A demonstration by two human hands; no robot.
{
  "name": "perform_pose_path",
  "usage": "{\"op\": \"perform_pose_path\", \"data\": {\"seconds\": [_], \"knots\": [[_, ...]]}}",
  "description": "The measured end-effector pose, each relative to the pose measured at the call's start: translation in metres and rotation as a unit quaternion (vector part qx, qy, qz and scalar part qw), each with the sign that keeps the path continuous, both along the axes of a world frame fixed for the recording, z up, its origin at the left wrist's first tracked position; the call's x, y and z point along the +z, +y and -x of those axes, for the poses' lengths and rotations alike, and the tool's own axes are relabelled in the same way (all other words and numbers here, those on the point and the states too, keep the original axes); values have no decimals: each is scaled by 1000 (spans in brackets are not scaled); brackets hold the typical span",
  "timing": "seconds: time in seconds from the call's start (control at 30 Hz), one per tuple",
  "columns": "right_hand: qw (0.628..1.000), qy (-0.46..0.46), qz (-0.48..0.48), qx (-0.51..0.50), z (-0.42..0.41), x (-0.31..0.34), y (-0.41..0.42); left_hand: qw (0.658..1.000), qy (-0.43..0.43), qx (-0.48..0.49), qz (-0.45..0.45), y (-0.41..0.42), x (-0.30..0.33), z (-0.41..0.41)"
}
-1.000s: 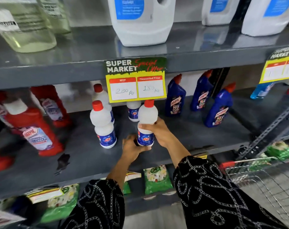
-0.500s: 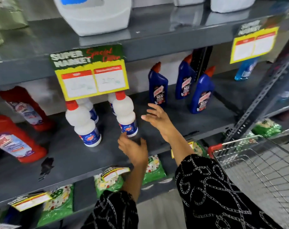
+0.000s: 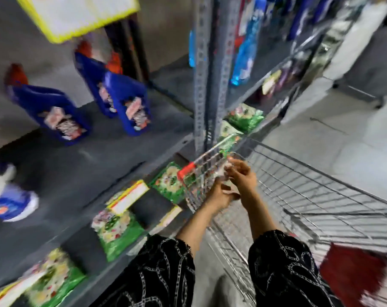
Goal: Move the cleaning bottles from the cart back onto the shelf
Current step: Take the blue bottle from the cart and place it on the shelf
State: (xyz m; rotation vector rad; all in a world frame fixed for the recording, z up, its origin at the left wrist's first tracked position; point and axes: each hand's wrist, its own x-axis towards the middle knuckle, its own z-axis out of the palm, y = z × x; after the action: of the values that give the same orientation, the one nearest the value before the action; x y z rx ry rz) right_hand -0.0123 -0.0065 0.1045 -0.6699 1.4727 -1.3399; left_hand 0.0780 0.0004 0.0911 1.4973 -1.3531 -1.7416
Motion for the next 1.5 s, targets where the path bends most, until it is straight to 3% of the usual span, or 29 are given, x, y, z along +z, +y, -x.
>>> {"op": "perform_pose_path", "data": {"seconds": [0.17,0.3,0.37,0.67,0.83,0.9,1.13,1.2,1.27,1.4,1.47,1.5], "knots": [[979,-1,-146,-146,95,-84,54,974,-99,-160,-125,24,-66,95],[949,-18,-227,-219,136,-141,95,931,-147,-267,-202,44,-101,137],[927,-33,-283,-245,148,-164,118,916,-153,-277,-246,47,-115,149],[850,-43,-440,-287,133,-226,177,915,-190,-213,-285,72,-171,158],[829,-62,-444,-335,125,-236,188,902,-156,-202,-348,86,-194,163],[836,-82,-432,-327,124,-237,191,904,-133,-180,-365,89,-195,169],[858,-248,-344,-291,117,-241,186,892,-110,-133,-419,88,-215,150],[862,-274,-328,-273,111,-245,182,891,-110,-163,-410,81,-218,150],[877,-281,-288,-262,94,-196,177,903,-108,-163,-382,69,-177,131],[861,-287,-310,-282,97,-193,166,914,-133,-177,-341,57,-169,138],[881,-286,-238,-293,90,-136,158,936,-79,-162,-303,54,-113,124],[880,-294,-218,-301,91,-137,157,938,-58,-152,-306,56,-112,126]]}}
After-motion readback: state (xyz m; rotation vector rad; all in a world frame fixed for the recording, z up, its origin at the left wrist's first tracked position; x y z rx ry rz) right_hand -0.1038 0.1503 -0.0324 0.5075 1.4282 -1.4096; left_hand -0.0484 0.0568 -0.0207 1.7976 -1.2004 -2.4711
